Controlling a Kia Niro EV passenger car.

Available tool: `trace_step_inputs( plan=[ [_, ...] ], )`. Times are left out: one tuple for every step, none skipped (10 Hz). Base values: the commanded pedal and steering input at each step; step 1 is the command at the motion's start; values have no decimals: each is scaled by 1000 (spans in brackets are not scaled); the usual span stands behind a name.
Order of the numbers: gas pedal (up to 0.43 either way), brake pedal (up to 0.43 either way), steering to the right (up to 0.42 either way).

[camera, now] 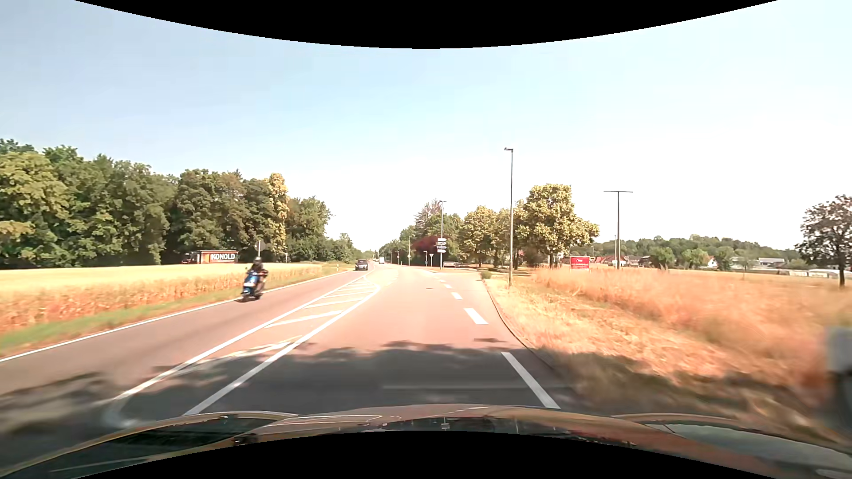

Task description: Follow the waypoints while adhering to traffic rules and regulations

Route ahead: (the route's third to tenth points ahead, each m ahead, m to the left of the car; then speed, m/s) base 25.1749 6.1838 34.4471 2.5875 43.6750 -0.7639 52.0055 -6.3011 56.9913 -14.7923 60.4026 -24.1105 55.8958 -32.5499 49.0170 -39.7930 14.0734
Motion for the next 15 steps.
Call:
trace_step_inputs(
  plan=[
    [0,232,11],
    [0,232,11],
    [0,232,11],
    [0,232,12],
    [0,232,12],
    [0,232,12],
    [0,232,13],
    [0,238,13],
    [0,238,13],
    [0,238,13],
    [0,238,13],
    [0,244,13],
    [0,244,13],
    [0,244,14],
    [0,244,14]
  ],
)
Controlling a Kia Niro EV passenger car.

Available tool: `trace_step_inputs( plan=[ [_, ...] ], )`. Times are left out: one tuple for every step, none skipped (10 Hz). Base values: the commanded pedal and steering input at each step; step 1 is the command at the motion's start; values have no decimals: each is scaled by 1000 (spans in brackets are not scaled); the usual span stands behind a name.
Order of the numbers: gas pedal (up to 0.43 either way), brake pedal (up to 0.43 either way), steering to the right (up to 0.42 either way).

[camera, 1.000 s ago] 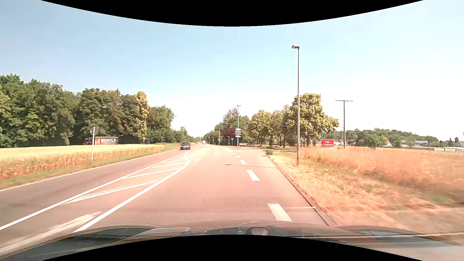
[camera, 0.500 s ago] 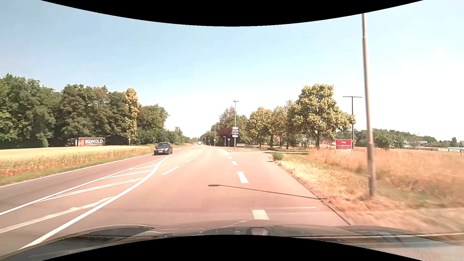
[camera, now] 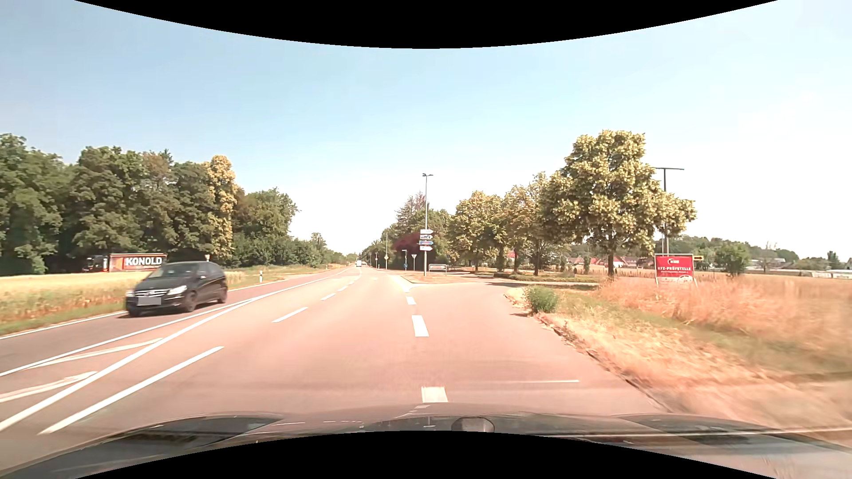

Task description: Follow the waypoints while adhering to traffic rules and regulations

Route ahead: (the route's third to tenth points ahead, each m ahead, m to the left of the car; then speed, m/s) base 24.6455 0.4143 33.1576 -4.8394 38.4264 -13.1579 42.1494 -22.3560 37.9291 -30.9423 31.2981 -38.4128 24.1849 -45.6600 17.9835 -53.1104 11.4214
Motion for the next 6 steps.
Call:
trace_step_inputs(
  plan=[
    [0,244,14],
    [0,244,15],
    [0,244,16],
    [0,238,17],
    [0,238,20],
    [0,238,23]
  ],
)
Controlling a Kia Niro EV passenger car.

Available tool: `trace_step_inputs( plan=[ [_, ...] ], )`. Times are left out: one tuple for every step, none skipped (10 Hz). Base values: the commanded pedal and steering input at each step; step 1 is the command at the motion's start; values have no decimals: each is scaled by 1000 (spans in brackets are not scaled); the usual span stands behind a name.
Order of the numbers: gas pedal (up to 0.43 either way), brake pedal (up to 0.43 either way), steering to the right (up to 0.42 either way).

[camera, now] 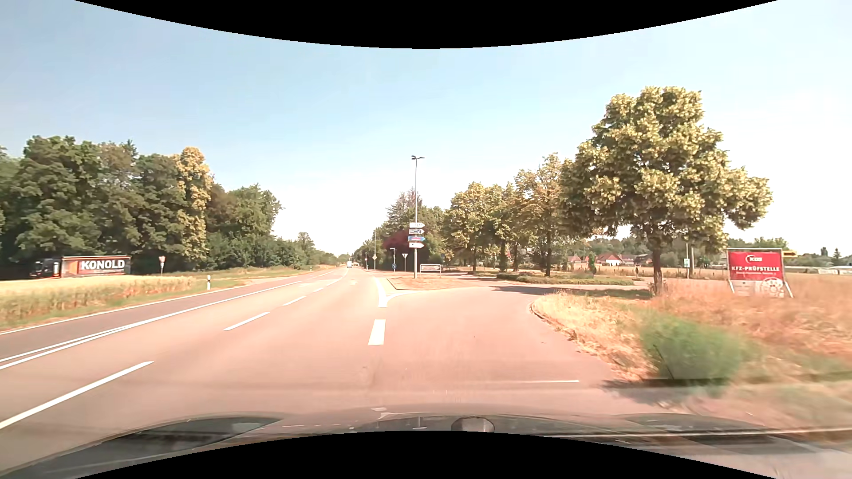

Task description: Follow the waypoints while adhering to traffic rules and regulations

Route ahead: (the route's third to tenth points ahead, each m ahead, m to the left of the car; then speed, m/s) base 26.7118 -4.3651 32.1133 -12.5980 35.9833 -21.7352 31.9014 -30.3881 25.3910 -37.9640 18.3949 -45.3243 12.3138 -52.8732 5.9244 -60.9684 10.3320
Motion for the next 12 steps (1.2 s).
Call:
trace_step_inputs(
  plan=[
    [0,238,28],
    [0,232,35],
    [0,232,42],
    [0,226,50],
    [0,226,60],
    [0,226,68],
    [0,220,78],
    [0,213,86],
    [0,207,94],
    [0,195,100],
    [0,183,107],
    [0,159,118]
  ],
)
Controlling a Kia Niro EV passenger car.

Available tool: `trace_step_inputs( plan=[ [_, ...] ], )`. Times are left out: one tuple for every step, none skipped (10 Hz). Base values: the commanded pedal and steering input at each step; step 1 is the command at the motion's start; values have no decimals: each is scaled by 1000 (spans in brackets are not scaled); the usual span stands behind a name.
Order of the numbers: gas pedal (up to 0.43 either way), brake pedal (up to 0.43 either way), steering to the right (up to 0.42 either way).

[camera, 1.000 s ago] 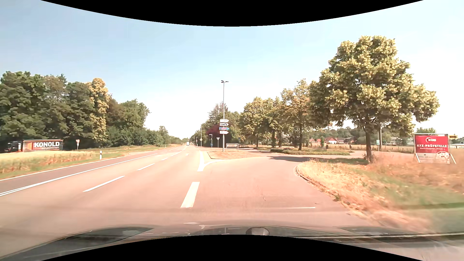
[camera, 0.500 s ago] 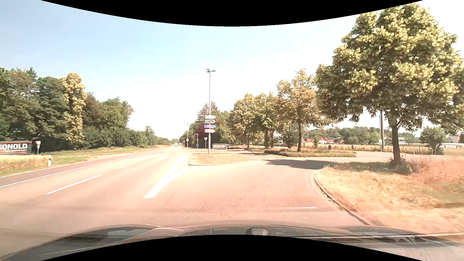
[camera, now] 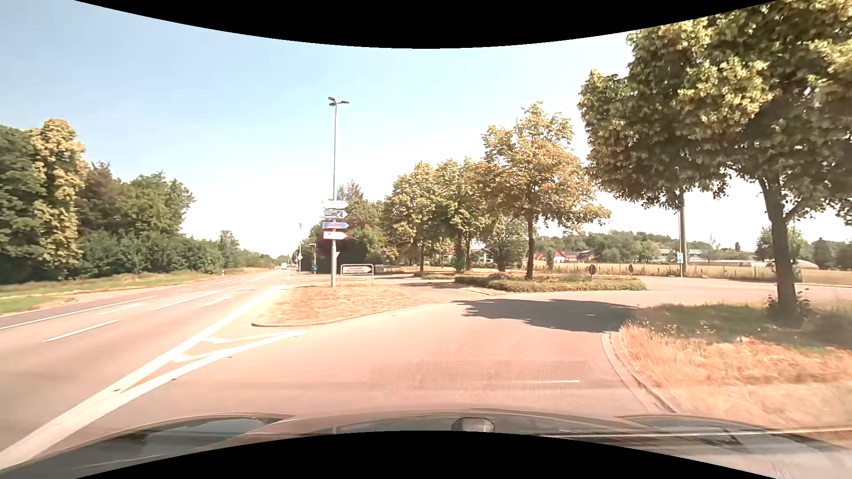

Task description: Follow the waypoints while adhering to traffic rules and regulations

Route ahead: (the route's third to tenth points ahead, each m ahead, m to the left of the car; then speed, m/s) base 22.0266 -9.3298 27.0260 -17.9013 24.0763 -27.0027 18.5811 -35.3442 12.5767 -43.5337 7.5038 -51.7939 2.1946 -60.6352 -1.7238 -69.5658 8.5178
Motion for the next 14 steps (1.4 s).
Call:
trace_step_inputs(
  plan=[
    [0,134,130],
    [0,122,138],
    [0,122,151],
    [0,116,163],
    [0,98,169],
    [0,30,177],
    [0,6,182],
    [0,0,188],
    [0,0,198],
    [0,0,208],
    [0,0,215],
    [0,0,221],
    [0,0,222],
    [20,0,222]
  ],
)
